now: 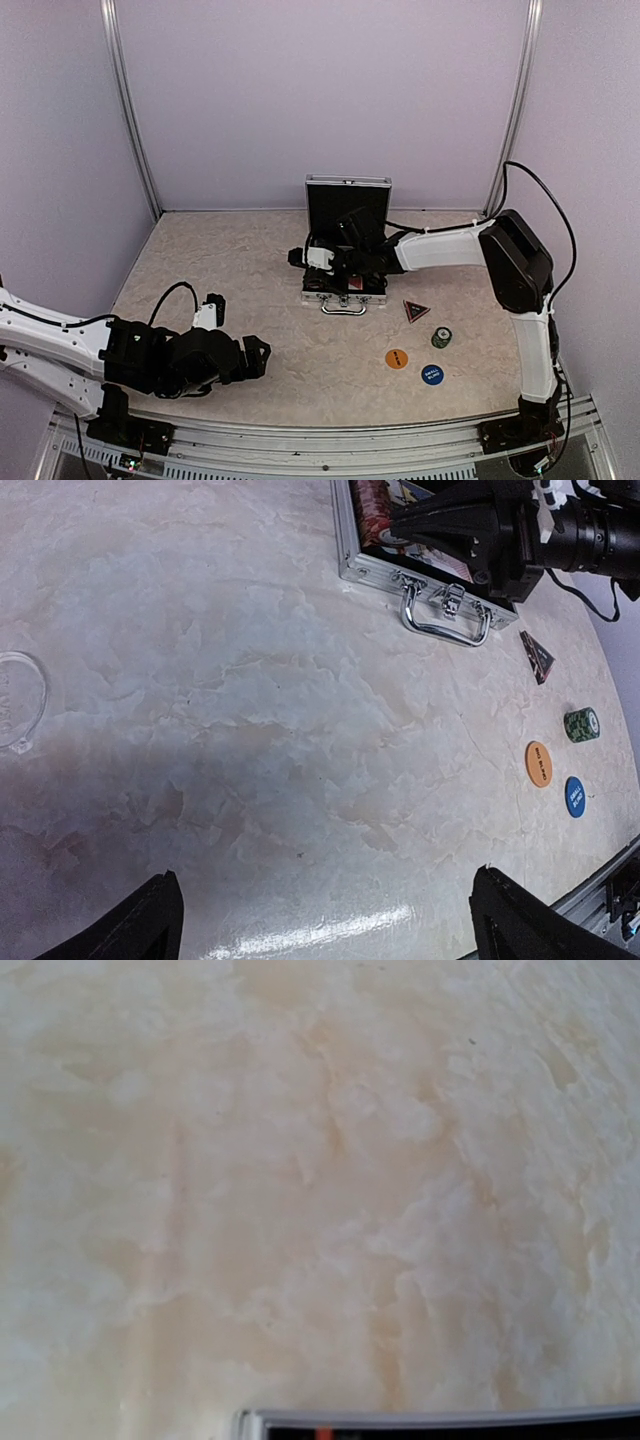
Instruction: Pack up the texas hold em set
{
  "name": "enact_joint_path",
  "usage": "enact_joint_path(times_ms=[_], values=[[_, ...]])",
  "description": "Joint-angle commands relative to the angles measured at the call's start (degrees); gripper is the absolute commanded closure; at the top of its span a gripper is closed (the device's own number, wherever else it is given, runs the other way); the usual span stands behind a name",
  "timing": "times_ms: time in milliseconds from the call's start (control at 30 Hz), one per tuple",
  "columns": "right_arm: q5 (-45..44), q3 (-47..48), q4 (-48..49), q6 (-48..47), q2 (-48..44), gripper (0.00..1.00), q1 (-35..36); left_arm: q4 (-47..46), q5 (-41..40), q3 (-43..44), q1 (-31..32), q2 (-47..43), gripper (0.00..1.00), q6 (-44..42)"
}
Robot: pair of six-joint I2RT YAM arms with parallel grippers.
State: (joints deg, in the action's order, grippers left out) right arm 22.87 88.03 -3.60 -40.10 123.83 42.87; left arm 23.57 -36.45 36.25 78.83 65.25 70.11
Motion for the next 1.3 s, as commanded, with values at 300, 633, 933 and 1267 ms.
enact_joint_path(times_ms=[300,633,933,1267], values=[[-2.80,0.63,-1.00,-0.47,2.85,1.00,-0.55,-0.68,-0.51,-1.17,0.36,-0.34,0.01,0.02],[-4.36,1.16,-1.17,-0.02,2.87,0.83,-0.63,-0.72,-0.47,-1.35,0.36,-0.39,0.01,0.03],[-6.70,1.59,-1.54,1.20,0.95,0.70,-0.60,-1.17,-0.38,-1.51,0.28,-0.39,0.01,-0.06],[-7.28,1.47,-3.91,7.55,-8.04,0.36,-0.81,-3.25,-0.12,-2.64,0.27,-0.49,0.01,-0.68]])
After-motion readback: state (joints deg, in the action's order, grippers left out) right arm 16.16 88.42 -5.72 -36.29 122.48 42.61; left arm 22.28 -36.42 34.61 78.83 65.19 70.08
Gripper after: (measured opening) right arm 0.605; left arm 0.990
